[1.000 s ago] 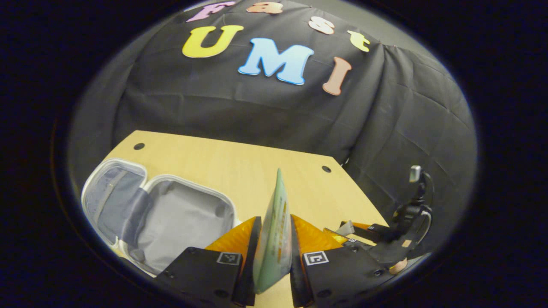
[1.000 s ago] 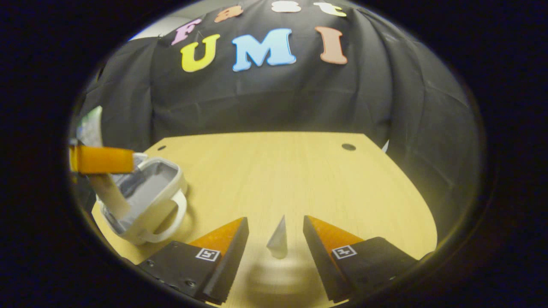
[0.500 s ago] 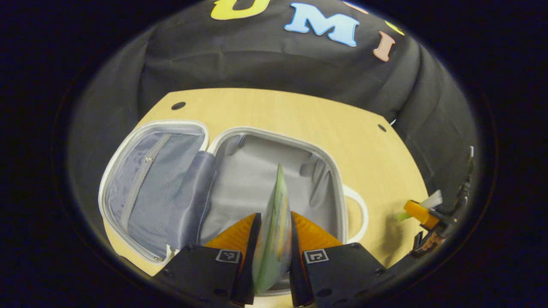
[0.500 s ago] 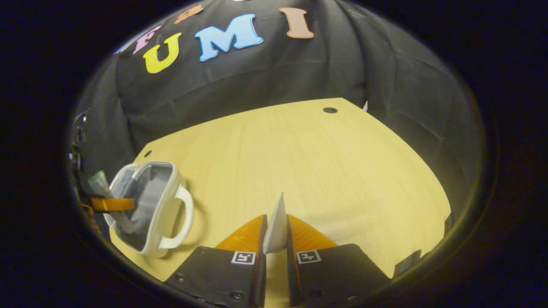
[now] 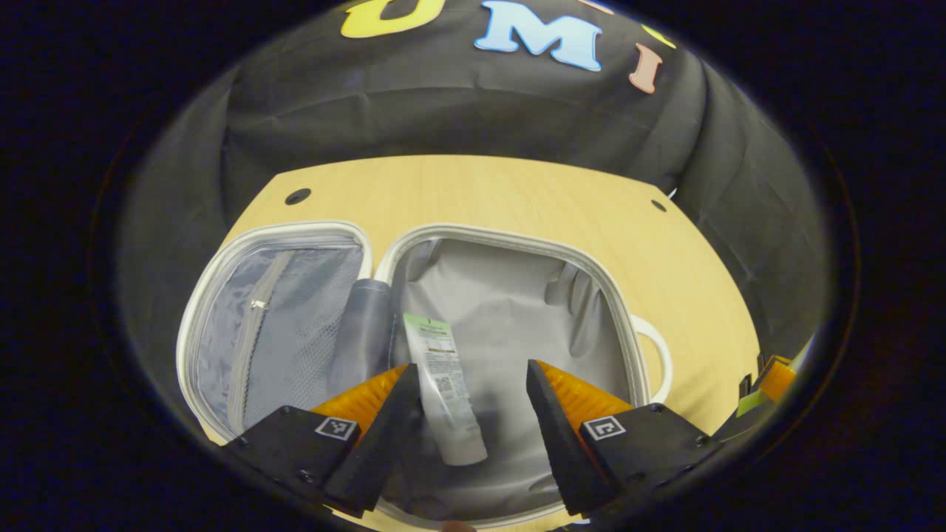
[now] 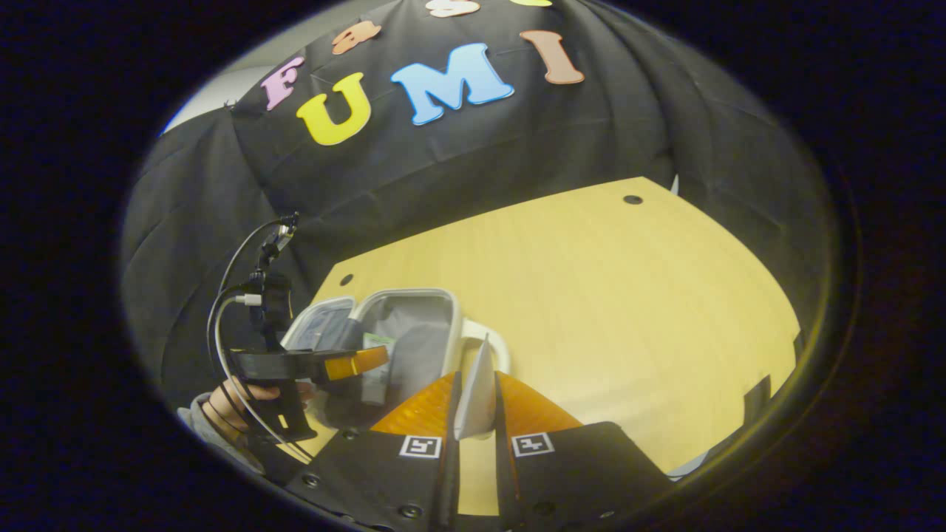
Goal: First open the suitcase, pack the skin care products into it, and then close the suitcase.
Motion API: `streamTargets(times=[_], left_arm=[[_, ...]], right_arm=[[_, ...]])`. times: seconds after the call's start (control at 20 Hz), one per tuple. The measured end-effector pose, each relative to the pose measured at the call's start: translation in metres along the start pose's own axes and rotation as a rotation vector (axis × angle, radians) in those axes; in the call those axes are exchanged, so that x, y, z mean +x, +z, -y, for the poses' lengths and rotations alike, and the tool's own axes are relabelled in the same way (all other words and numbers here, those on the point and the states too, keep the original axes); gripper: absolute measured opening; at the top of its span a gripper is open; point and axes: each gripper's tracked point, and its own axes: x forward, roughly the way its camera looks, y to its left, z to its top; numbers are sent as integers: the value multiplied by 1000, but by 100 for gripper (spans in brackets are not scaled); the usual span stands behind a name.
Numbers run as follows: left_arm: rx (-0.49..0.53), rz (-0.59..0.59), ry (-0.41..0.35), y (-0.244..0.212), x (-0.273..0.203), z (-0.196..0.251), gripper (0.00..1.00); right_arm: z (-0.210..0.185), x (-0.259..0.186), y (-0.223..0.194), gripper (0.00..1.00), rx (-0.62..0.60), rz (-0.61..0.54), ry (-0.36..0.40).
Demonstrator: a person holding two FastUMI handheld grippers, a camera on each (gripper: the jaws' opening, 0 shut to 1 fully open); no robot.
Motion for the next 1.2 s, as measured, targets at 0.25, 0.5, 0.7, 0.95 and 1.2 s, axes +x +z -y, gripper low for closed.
streamTargets(times=[0.25, 0.5, 0.7, 0.95, 1.2], left_arm=[[-106, 172, 47, 14, -87, -59, 95], [-116, 245, 211, 10, -145, -152, 94], [-178, 278, 318, 20, -163, -234, 95], [-192, 264, 346, 40, -141, -314, 95], [-276, 219, 236, 47, -98, -369, 95]], right_arm=[[-58, 61, -32, 21, -124, -129, 95], [-74, 105, -43, 31, -163, -179, 104], [-67, 89, -4, 98, -194, -18, 53], [-39, 44, 44, 96, -250, 165, -56], [-2, 6, 69, 96, -290, 239, -191]])
